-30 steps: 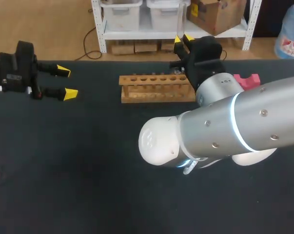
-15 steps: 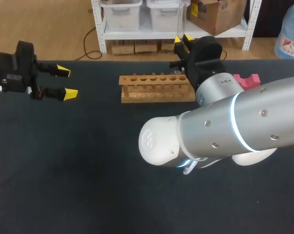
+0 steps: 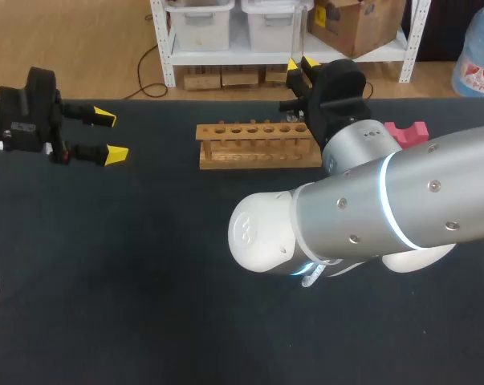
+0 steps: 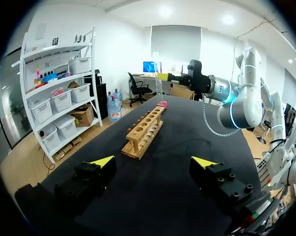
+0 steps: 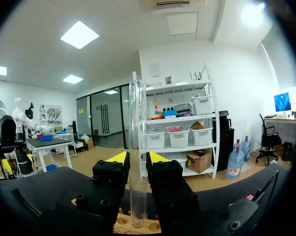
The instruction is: Grasp the test tube, adjust it, and insert it.
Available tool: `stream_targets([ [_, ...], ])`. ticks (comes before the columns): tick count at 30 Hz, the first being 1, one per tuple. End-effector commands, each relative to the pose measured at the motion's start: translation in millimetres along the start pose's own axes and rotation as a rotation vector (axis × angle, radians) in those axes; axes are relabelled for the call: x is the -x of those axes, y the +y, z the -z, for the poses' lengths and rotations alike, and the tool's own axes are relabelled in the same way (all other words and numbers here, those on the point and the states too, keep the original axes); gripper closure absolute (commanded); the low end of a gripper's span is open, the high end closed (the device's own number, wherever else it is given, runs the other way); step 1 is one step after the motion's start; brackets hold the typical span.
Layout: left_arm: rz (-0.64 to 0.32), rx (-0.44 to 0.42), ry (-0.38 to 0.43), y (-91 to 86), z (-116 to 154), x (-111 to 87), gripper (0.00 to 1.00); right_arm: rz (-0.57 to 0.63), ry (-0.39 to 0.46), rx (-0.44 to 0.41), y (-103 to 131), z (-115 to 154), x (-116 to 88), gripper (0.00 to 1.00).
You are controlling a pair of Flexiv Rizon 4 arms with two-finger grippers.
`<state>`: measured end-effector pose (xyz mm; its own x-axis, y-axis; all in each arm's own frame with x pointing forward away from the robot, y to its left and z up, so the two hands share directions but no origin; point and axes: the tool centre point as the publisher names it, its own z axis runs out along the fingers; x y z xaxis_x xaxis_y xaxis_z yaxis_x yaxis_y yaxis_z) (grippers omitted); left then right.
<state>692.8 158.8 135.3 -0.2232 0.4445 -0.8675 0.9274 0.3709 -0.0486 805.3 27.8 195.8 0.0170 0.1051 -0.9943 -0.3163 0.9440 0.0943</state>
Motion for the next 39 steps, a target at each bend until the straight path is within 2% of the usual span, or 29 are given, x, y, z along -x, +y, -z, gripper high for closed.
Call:
stream_targets([
  [1,-0.004,0.001,-0.007,0.1,0.1,-1.8,0.00,0.012,-0.009,0.003,1.3,-0.4,0.9,1.00],
  [12,-0.004,0.001,-0.007,0.1,0.1,-1.8,0.00,0.000,-0.027,-0.033,5.2,-0.3,-11.3,1.00],
  [17,-0.004,0.001,-0.007,0.1,0.1,-1.8,0.00,-0.013,-0.046,-0.037,6.2,-2.6,-10.7,1.00],
  [39,-0.004,0.001,-0.007,0.1,0.1,-1.8,0.00,-0.007,-0.027,-0.053,1.2,-7.0,-21.7,1.00],
])
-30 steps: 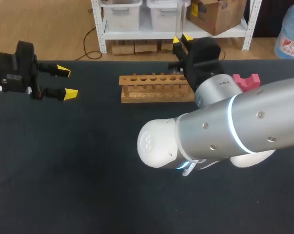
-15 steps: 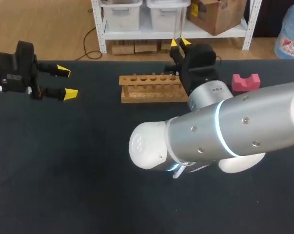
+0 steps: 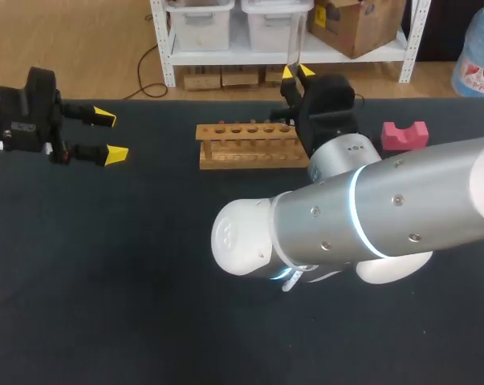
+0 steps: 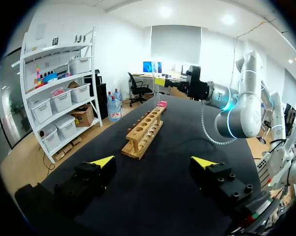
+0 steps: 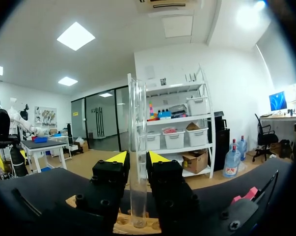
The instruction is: Grasp the test tube, adjust it, and insert it.
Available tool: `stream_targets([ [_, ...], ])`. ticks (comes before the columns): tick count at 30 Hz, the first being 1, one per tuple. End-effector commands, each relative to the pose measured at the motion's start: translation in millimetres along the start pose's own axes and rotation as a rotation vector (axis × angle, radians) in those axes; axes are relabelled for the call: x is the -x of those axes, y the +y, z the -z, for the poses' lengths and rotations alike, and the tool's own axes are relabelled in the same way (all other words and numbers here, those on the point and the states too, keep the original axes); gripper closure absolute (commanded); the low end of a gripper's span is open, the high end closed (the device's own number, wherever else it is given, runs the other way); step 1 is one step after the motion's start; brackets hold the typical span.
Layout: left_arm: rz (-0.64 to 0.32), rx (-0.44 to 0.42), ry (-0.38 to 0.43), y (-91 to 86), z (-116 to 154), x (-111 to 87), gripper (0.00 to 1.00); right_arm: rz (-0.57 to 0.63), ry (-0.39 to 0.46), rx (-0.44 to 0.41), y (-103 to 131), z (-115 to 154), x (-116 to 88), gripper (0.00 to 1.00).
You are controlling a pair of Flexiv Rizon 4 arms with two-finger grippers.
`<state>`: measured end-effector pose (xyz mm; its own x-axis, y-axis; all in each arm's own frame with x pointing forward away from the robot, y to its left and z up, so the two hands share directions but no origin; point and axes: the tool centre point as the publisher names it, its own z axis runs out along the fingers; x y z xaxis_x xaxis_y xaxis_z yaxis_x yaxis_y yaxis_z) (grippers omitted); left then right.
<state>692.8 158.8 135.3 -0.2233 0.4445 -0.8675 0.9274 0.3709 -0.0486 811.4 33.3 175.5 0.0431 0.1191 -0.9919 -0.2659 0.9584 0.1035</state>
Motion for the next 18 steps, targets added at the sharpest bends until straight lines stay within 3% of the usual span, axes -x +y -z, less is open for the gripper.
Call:
stream_targets([
  [1,-0.004,0.001,-0.007,0.1,0.1,-1.8,0.00,0.000,0.004,-0.001,-0.1,-0.5,-1.9,1.00],
  [18,-0.004,0.001,-0.007,0.1,0.1,-1.8,0.00,-0.003,0.024,-0.005,-0.6,-4.4,-10.7,1.00],
])
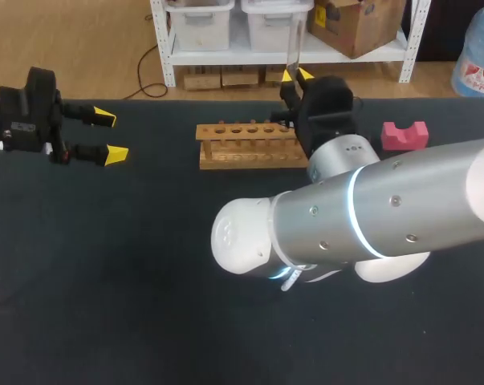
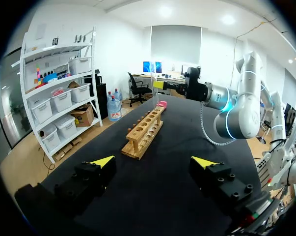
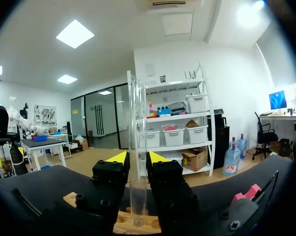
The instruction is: Grasp the test tube, adjust it, and insert it.
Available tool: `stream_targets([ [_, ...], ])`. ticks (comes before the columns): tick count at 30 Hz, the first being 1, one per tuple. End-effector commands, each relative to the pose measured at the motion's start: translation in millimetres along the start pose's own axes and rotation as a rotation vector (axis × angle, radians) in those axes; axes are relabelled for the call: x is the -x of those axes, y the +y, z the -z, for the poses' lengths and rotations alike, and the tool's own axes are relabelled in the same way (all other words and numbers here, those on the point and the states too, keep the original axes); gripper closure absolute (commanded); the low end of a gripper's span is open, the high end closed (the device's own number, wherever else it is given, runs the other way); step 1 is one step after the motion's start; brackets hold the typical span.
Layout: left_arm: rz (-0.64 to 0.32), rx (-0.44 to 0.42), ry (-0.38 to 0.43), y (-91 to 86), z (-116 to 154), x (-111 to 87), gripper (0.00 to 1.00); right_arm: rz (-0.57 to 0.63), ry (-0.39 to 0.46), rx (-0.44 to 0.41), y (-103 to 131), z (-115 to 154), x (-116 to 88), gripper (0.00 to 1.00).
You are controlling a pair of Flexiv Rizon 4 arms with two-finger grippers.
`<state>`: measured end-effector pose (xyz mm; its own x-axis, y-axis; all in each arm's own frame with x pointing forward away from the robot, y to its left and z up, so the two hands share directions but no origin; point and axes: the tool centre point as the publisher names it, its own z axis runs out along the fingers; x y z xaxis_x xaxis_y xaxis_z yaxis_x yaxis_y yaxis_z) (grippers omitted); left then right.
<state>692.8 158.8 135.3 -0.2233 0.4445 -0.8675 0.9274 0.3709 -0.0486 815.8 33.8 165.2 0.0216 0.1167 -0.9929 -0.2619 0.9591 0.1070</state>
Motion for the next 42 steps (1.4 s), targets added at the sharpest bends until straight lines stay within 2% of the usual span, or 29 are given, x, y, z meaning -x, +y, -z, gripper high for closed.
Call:
stream_targets([
  [1,-0.004,0.001,-0.007,0.1,0.1,-1.8,0.00,-0.001,0.003,0.001,1.6,-0.8,-0.4,1.00],
  [42,-0.004,0.001,-0.007,0.1,0.1,-1.8,0.00,-0.023,0.025,-0.003,-5.7,-11.0,-17.0,1.00],
])
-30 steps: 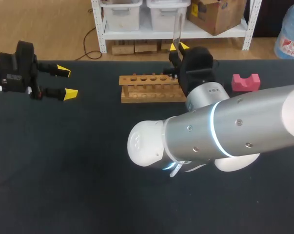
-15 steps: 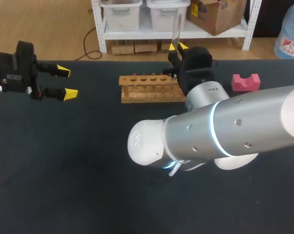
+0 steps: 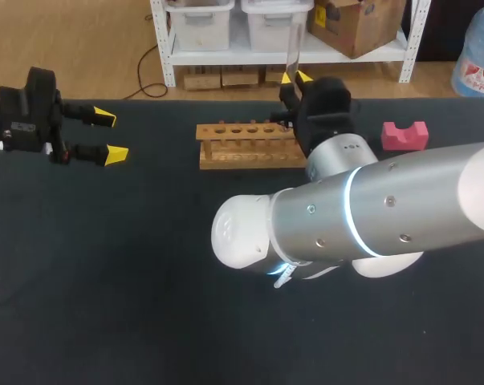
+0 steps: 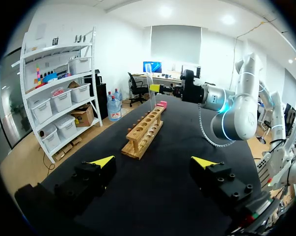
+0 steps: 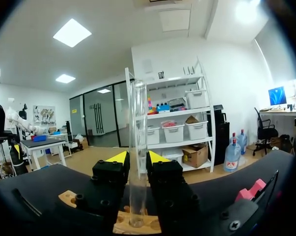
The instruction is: Grasp the test tube, adjust it, and insert it.
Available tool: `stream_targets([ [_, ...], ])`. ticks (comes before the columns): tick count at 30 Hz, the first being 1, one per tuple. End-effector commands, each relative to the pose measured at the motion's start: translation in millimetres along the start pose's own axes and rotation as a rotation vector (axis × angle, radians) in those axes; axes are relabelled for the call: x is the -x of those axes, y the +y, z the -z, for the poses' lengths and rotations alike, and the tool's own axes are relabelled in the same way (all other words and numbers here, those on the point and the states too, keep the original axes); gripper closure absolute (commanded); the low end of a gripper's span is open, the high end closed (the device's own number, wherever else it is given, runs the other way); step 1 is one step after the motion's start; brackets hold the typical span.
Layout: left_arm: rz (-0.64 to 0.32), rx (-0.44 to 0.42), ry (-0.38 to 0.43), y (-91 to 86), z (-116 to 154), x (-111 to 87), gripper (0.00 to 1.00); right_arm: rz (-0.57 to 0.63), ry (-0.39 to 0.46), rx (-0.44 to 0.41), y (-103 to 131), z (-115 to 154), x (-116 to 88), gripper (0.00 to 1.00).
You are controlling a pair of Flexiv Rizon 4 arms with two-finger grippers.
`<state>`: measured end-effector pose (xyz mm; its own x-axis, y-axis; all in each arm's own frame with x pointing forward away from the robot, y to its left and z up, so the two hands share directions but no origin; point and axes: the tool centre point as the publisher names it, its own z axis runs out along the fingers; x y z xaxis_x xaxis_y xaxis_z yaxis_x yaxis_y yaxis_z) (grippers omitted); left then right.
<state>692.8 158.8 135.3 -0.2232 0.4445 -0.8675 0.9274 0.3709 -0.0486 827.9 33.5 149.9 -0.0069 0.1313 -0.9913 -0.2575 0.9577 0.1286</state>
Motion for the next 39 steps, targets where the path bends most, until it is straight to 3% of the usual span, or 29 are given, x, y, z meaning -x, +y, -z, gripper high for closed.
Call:
stream_targets([
  [1,-0.004,0.001,-0.007,0.1,0.1,-1.8,0.00,-0.002,0.005,0.002,-0.5,0.4,-2.3,1.00],
  [39,-0.004,0.001,-0.007,0.1,0.1,-1.8,0.00,-0.007,0.114,0.006,3.0,24.7,-36.7,1.00],
])
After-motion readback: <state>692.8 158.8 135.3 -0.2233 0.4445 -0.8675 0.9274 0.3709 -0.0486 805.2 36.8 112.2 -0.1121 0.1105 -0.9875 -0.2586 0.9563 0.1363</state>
